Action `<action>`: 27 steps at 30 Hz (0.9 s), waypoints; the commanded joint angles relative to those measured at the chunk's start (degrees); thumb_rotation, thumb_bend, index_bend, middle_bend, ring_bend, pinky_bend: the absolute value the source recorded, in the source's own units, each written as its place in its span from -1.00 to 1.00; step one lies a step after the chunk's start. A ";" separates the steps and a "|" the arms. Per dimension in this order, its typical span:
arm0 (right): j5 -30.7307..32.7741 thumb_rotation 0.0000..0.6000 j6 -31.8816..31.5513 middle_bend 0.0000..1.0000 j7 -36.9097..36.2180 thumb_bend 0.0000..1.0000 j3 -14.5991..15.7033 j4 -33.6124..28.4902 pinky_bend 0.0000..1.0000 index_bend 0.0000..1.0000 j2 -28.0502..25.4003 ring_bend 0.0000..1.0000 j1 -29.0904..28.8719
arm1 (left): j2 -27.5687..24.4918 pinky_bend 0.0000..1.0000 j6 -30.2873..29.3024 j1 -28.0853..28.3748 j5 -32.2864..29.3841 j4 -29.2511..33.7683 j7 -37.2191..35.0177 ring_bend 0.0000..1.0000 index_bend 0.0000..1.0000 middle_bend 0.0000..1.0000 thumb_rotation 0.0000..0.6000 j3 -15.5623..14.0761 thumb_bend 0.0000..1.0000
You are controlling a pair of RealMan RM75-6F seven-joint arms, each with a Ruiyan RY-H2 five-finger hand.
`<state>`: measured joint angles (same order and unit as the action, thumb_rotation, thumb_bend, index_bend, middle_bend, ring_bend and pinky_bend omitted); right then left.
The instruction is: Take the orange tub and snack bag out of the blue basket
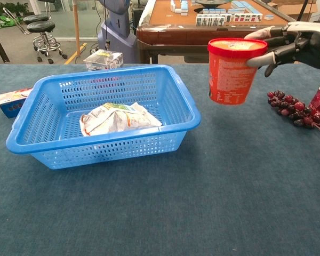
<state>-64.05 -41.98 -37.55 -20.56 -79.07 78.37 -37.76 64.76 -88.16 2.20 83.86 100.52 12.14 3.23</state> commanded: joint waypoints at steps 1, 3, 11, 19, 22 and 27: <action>-4.07 1.00 1.50 -0.16 -4.09 -0.71 2.08 3.10 0.00 0.26 1.62 -0.23 0.84 | 0.10 -1.00 0.05 0.00 -0.06 -0.06 0.03 -1.00 -1.00 -1.00 1.00 -0.05 -0.43; -6.61 1.00 2.60 -0.24 -6.98 -0.74 3.05 4.22 -0.06 0.14 1.80 -0.33 0.85 | 0.17 -1.00 0.19 0.03 -0.17 -0.13 0.15 -1.00 -1.00 -1.00 1.00 -0.11 -0.42; -21.65 1.00 3.21 -0.78 -24.48 -0.78 9.08 9.52 -0.64 -0.74 0.11 -0.85 0.00 | 0.41 -1.00 0.44 0.18 -0.16 -0.17 0.57 -1.00 -1.00 -1.00 1.00 -0.24 -0.42; -26.65 1.00 -5.97 -1.00 -30.65 -0.86 12.73 10.74 -0.82 -1.00 -3.16 -1.00 1.89 | 0.41 -1.00 0.66 0.61 -0.06 0.18 1.05 -1.00 -1.00 -1.00 1.00 -0.03 -0.43; -27.13 1.00 -9.32 -1.00 -29.36 -0.89 13.42 8.57 -0.83 -1.00 -5.79 -1.00 3.17 | 0.28 -1.00 0.65 0.86 0.06 0.27 1.20 -1.00 -1.00 -1.00 1.00 0.21 -0.43; -26.85 1.00 -13.69 -0.97 -24.74 -0.91 13.82 1.30 -0.83 -1.00 -12.18 -1.00 5.38 | 0.09 -1.00 1.09 1.56 0.32 0.02 1.35 -1.00 -1.00 -1.00 1.00 0.59 -0.43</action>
<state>-90.85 -52.87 -65.04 -7.21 -73.94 69.65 -33.95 64.86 -87.08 3.76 84.17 100.55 13.49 3.80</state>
